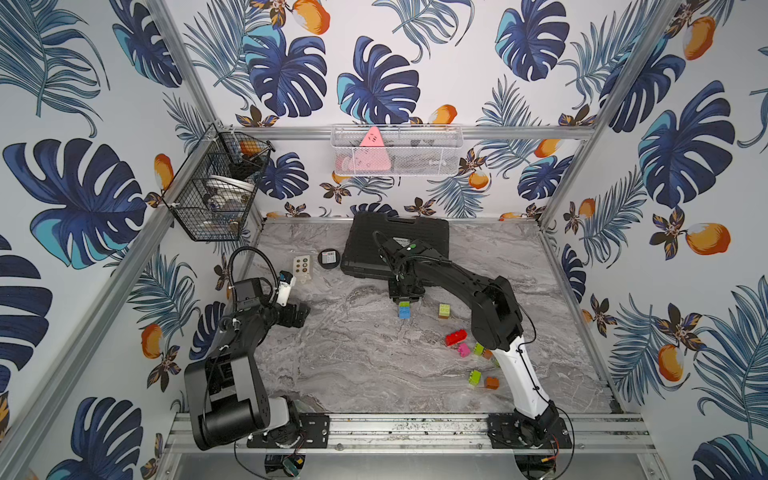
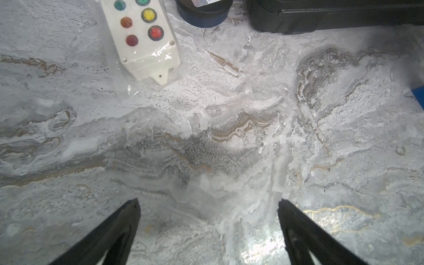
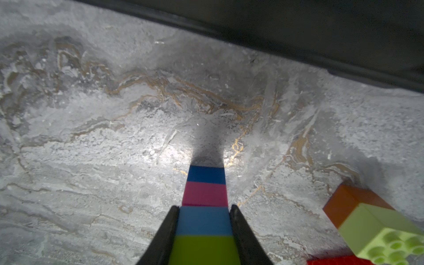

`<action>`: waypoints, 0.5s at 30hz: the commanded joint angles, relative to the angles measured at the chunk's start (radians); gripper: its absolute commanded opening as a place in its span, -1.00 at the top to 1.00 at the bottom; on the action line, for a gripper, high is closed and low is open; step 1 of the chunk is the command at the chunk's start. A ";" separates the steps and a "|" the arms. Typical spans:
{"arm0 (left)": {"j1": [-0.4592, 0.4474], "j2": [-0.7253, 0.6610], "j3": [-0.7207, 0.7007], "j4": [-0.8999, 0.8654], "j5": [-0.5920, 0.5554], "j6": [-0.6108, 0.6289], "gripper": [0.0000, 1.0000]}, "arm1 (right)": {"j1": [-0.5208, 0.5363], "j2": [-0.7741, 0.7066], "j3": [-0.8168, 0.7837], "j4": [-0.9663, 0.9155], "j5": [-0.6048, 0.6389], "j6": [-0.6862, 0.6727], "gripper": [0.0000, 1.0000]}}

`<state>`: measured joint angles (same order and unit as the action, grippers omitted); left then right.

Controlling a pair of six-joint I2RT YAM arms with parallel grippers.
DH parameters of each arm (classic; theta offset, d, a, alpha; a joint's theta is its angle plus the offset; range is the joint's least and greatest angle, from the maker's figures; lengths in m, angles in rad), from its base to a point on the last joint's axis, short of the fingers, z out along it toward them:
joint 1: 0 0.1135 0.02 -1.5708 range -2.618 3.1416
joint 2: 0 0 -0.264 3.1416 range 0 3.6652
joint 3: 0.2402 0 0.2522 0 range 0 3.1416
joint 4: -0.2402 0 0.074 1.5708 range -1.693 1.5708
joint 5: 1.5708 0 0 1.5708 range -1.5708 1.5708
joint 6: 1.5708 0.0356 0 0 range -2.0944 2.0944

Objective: Assemble the letter h with lego
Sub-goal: Assemble the lego brick with the lego brick.

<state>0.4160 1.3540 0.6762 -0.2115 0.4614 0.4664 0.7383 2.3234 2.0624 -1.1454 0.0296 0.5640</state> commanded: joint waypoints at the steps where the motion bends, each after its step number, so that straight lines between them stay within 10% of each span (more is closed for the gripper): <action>1: 0.003 0.000 0.009 -0.005 0.016 -0.001 -0.98 | 0.009 -0.008 -0.031 -0.052 0.043 -0.001 0.48; 15: 0.006 0.001 0.010 -0.005 0.017 -0.002 -0.98 | 0.037 -0.014 -0.242 0.084 0.017 0.045 0.57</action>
<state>0.4194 1.3563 0.6800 -0.2173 0.4671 0.4660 0.7769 2.2662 1.8954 -1.0290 0.1097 0.5846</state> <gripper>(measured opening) 0.990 0.357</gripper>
